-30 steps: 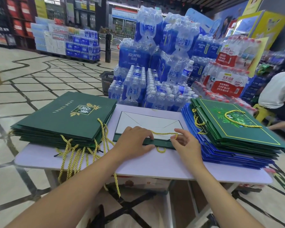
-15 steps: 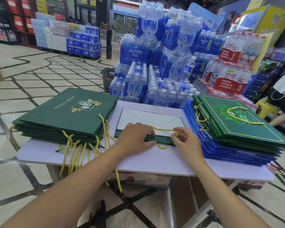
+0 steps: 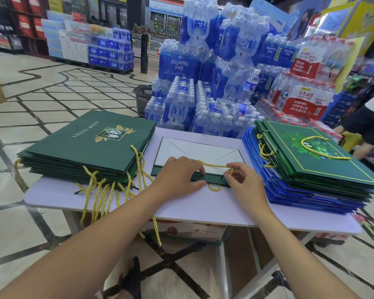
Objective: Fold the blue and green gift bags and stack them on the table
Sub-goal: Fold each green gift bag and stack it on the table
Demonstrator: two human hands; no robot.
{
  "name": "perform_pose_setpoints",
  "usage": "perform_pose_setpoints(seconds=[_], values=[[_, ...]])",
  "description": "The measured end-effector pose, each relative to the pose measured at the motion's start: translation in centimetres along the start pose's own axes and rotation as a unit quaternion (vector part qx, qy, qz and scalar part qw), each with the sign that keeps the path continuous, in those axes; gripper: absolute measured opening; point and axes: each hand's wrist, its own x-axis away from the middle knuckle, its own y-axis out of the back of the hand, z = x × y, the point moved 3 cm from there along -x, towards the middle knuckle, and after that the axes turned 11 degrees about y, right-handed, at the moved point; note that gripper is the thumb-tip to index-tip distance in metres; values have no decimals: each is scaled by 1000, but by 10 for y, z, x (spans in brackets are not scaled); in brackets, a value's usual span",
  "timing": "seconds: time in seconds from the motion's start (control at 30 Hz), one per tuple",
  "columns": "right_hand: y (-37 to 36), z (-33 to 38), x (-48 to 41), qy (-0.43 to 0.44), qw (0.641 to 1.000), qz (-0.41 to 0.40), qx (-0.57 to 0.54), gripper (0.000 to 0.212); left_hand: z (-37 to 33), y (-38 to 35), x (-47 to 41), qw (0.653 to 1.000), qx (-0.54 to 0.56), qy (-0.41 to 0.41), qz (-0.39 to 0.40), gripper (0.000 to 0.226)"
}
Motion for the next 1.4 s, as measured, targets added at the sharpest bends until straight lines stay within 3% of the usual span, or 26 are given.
perform_pose_setpoints(seconds=[0.37,0.57,0.77,1.07,1.4], values=[[-6,3,0,66,986,41,147,23,1,-2,-1,1000,5,-1,4,26],[-9,4,1,81,979,71,174,23,3,-4,-2,1000,13,1,14,25],[-11,7,1,103,976,45,185,26,4,-5,-5,999,37,13,12,21],[-14,13,7,133,937,54,319,37,6,-2,-6,997,67,26,8,24],[-6,15,9,126,953,-27,275,49,9,-5,-9,993,105,50,13,23]])
